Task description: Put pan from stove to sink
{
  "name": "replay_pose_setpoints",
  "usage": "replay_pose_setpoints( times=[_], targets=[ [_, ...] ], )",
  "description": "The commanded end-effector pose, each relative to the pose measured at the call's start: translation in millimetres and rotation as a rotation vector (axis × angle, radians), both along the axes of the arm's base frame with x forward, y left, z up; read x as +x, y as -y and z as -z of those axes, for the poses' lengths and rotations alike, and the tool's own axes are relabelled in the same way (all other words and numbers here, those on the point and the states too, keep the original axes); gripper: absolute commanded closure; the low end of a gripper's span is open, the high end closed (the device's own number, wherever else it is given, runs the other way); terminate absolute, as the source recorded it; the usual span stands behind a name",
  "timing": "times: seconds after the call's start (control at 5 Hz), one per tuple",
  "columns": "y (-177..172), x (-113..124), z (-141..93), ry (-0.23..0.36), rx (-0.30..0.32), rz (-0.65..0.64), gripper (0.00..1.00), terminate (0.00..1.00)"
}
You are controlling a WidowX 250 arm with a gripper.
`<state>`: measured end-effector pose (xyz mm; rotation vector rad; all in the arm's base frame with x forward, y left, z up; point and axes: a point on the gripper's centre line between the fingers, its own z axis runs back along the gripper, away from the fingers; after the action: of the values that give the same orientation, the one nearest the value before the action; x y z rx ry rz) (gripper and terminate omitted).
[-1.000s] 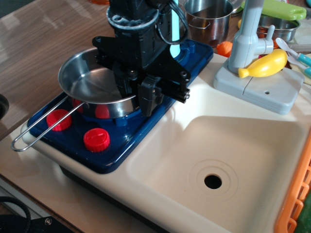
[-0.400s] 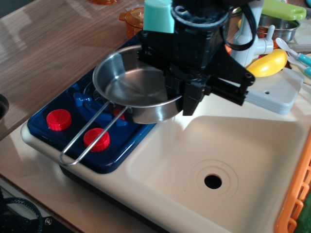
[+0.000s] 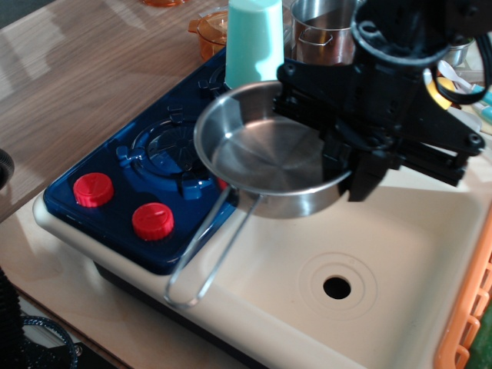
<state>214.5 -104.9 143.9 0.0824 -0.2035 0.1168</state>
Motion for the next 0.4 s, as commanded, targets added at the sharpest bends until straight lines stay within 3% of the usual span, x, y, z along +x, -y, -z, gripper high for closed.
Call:
replay_pose_setpoints(
  times=[0.0, 0.2],
  targets=[
    [20.1, 3.6, -1.4, 0.063, -0.062, -0.008, 1.00, 0.00],
    [22.6, 0.9, 2.2, 0.085, -0.078, 0.010, 0.00, 0.00]
  ],
)
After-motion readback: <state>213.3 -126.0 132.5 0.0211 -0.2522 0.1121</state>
